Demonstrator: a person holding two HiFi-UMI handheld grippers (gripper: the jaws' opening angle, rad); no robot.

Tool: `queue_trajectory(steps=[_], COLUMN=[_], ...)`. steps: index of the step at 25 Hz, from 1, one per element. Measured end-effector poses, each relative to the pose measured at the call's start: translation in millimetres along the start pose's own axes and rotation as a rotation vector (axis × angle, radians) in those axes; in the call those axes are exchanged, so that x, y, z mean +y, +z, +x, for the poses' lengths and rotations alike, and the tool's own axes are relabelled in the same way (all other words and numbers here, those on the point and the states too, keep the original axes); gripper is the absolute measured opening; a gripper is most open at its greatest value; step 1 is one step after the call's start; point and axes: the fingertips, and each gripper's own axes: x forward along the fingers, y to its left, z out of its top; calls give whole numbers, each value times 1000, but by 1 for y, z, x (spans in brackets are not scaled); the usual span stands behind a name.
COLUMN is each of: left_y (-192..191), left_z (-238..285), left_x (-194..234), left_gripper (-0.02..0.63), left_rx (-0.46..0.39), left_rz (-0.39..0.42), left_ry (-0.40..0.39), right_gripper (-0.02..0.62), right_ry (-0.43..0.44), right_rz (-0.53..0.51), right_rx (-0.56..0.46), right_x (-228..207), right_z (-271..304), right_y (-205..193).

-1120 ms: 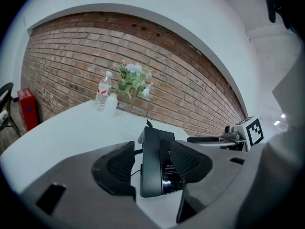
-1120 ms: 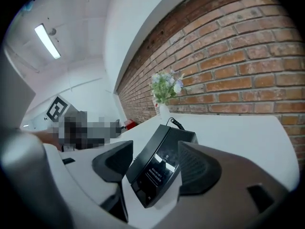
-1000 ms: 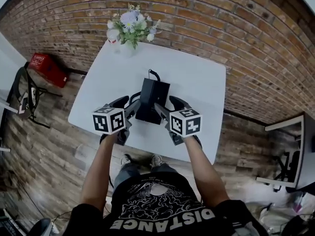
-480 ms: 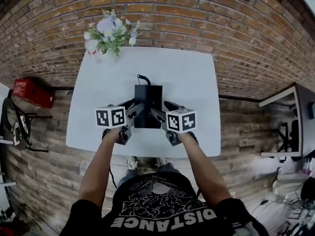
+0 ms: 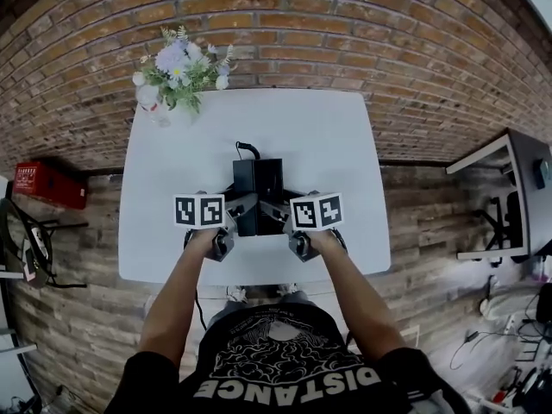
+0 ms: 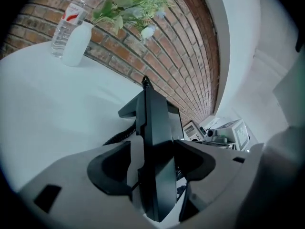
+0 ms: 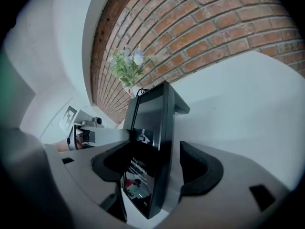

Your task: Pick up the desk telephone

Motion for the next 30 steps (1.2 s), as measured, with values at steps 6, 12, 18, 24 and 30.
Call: queue_trajectory(steps=[6,12,18,24,30], left_y=[1,2,-2,5,29], left_z=[4,4,1,-7,-23], left_x=[-3,-8,-9,-18,-39], left_gripper=[259,200,198,198,198], left_rx=[13,-9,-38,-75,-138], left_rz=[-16,-52,-74,-55,8], left_ry=[-59,-92,-70,-67,-69], right_gripper=[290,272,267,265,264], right_ry=[47,63,56,64,76], right_rz=[58,82,91,55,-9], right_rx=[-5,-31,-25,-50,-112], right_x=[1,2,4,12,29], right_z=[3,4,1,-6,-22], right_y=[-3,-1,-5,3,29])
